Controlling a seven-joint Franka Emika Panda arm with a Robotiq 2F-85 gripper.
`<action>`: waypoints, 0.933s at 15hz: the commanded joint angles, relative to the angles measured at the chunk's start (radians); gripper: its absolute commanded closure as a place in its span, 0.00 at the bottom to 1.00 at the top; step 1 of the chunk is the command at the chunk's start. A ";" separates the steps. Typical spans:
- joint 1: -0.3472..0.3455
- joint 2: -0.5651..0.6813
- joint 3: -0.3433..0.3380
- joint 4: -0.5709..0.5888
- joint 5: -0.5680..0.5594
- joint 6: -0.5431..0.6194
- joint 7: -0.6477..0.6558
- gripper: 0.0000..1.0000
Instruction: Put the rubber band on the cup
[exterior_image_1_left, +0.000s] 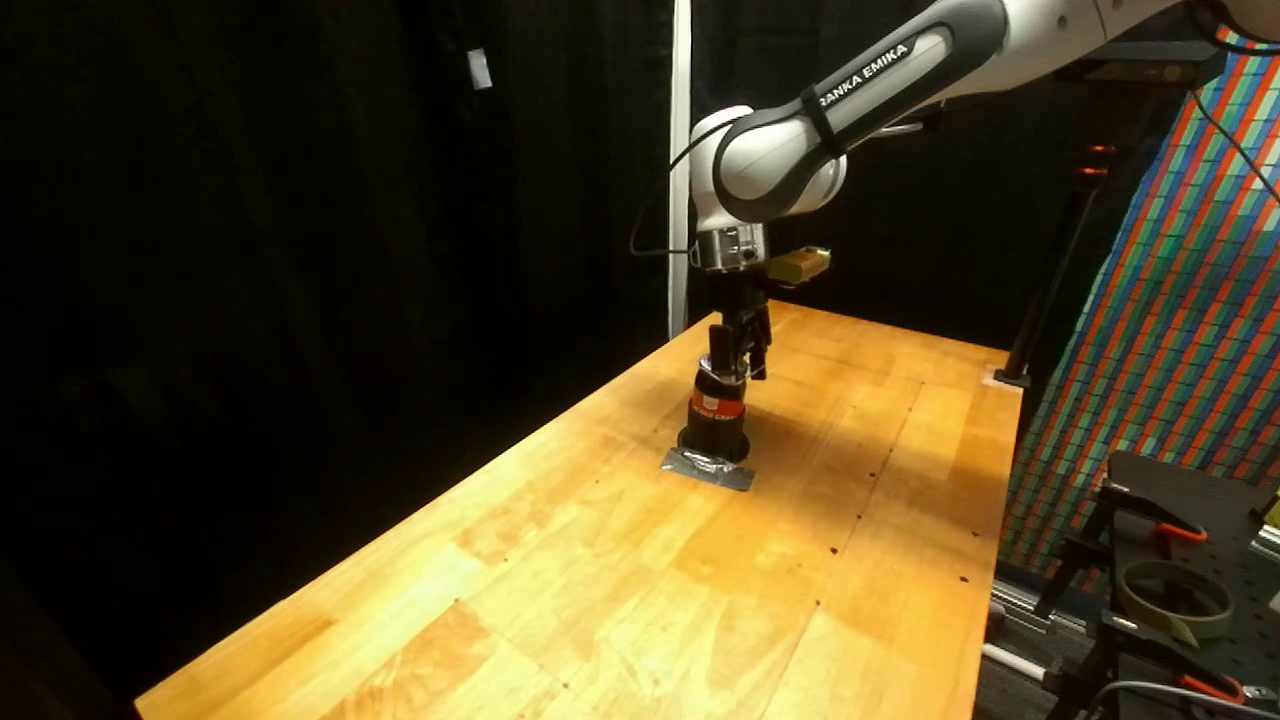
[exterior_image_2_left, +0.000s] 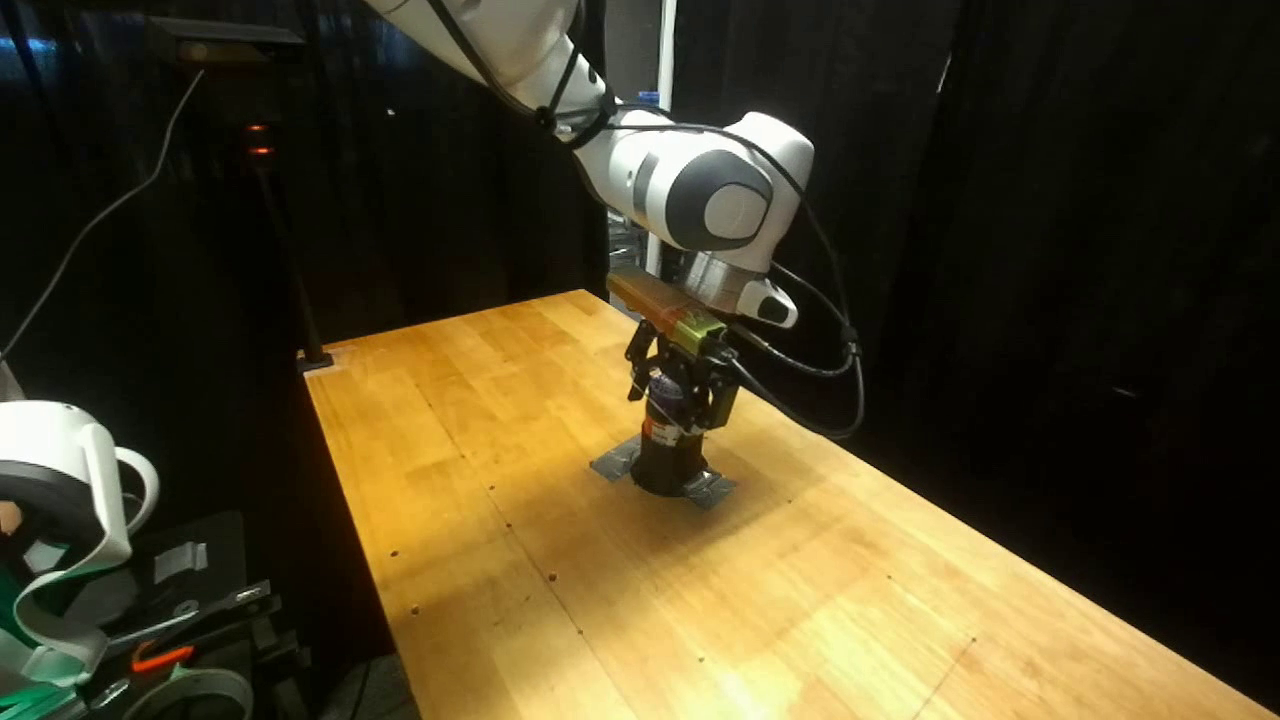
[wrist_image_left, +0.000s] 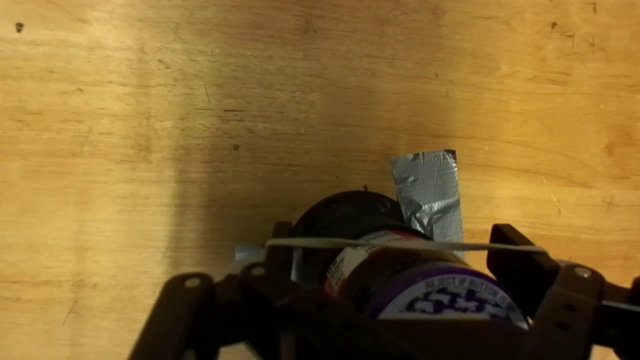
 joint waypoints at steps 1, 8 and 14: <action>0.008 -0.086 -0.020 -0.139 -0.029 0.086 0.012 0.00; 0.061 -0.096 -0.027 -0.192 -0.106 0.334 0.061 0.00; 0.086 -0.072 -0.040 -0.185 -0.172 0.370 0.091 0.00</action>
